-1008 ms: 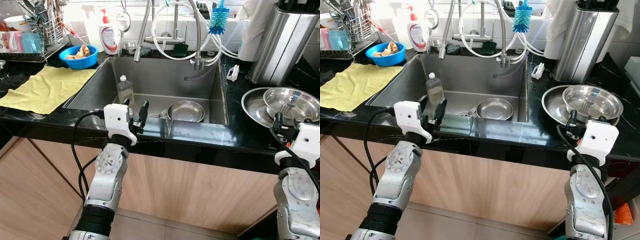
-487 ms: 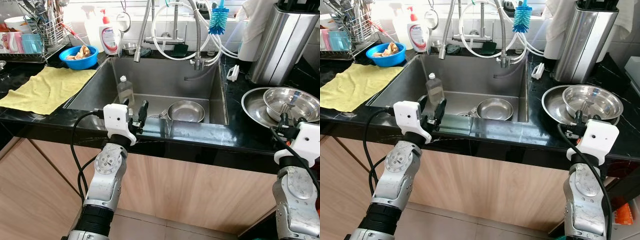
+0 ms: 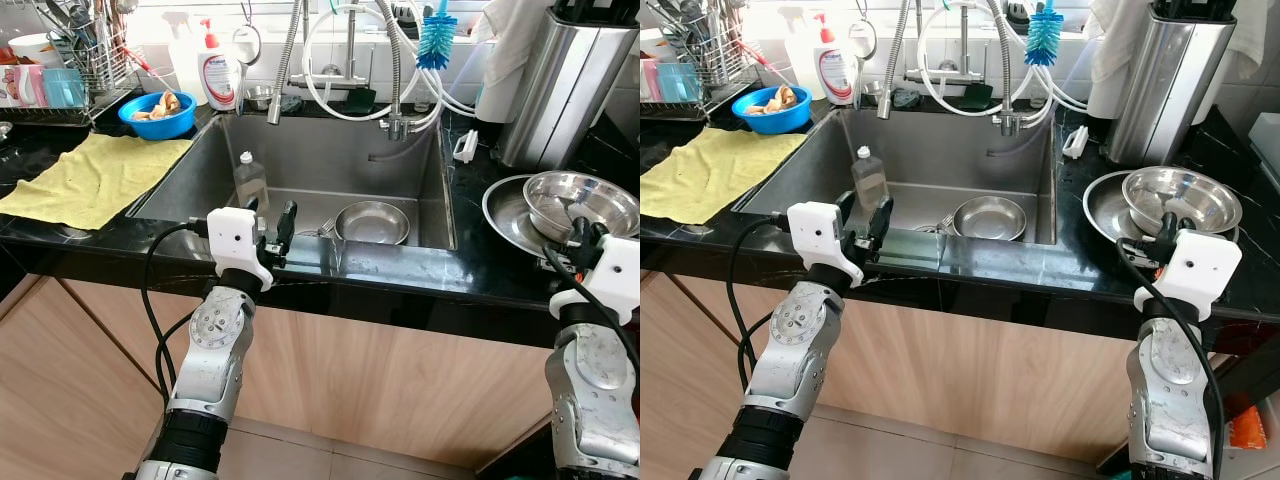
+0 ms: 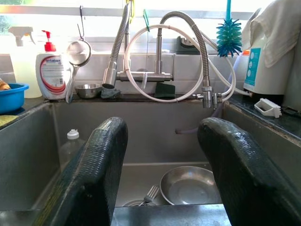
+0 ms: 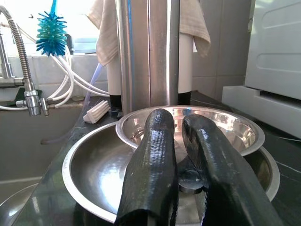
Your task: Kitchen organization
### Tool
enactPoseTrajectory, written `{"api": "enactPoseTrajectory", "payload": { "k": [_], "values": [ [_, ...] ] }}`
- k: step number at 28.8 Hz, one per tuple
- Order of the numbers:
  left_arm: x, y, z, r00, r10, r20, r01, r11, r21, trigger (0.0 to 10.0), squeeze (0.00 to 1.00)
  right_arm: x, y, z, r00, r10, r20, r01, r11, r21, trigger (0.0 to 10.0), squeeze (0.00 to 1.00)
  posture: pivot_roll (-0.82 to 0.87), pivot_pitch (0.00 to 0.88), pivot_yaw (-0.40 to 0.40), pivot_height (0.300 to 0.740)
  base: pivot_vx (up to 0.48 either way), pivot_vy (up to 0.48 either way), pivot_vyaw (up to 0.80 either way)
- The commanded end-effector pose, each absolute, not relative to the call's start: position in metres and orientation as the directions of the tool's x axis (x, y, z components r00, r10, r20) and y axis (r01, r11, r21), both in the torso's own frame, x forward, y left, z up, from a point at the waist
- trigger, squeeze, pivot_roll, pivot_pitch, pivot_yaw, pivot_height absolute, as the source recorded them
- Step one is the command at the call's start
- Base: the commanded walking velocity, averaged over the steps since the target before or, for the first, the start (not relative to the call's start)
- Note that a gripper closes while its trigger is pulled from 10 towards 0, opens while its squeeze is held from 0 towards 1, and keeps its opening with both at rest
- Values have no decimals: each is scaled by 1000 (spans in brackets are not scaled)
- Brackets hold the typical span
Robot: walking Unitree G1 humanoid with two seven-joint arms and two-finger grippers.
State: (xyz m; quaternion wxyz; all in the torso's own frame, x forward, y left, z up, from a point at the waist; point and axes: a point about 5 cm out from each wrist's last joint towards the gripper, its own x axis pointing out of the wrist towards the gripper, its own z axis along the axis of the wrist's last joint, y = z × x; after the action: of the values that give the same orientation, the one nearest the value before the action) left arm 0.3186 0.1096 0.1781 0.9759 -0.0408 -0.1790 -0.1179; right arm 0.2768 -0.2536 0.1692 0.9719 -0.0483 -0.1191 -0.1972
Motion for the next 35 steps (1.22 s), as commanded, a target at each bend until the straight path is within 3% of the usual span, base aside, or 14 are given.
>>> {"api": "enactPoseTrajectory", "payload": {
  "k": [1,12,15,16,17,19,28,35],
  "values": [
    [320,111,181,908,-207,364,233,972,-29,10000,0,279,-250,181,888,-354,293,382,923,-41,0,0,-48,0,47,740,0,0,0],
    [321,113,186,904,-199,378,229,973,-36,10000,0,280,-224,230,845,-309,437,329,944,33,0,0,-53,0,48,740,0,0,0],
    [322,113,183,909,-193,368,221,975,-34,10000,0,283,-208,239,858,-258,445,258,964,62,0,0,-62,0,50,740,0,0,0],
    [322,113,181,912,-191,362,218,975,-33,10000,0,284,-201,238,872,-216,439,216,975,51,3569,0,-63,0,49,740,0,0,0],
    [322,112,180,914,-190,358,216,976,-33,10000,0,286,-194,235,888,-163,431,169,985,25,10000,0,-63,0,49,740,0,0,0],
    [322,111,180,914,-190,359,217,976,-36,10000,0,285,-185,229,899,-117,422,134,991,-12,10000,0,-60,0,48,740,0,0,0],
    [323,109,183,905,-211,369,225,974,6,10000,0,280,-184,221,906,-142,398,137,990,43,10000,0,-65,0,54,740,0,0,0],
    [324,109,182,908,-212,360,223,975,10,10000,0,278,-183,209,919,-153,363,148,988,42,10000,0,-57,0,57,740,0,402,0]
  ]
}}
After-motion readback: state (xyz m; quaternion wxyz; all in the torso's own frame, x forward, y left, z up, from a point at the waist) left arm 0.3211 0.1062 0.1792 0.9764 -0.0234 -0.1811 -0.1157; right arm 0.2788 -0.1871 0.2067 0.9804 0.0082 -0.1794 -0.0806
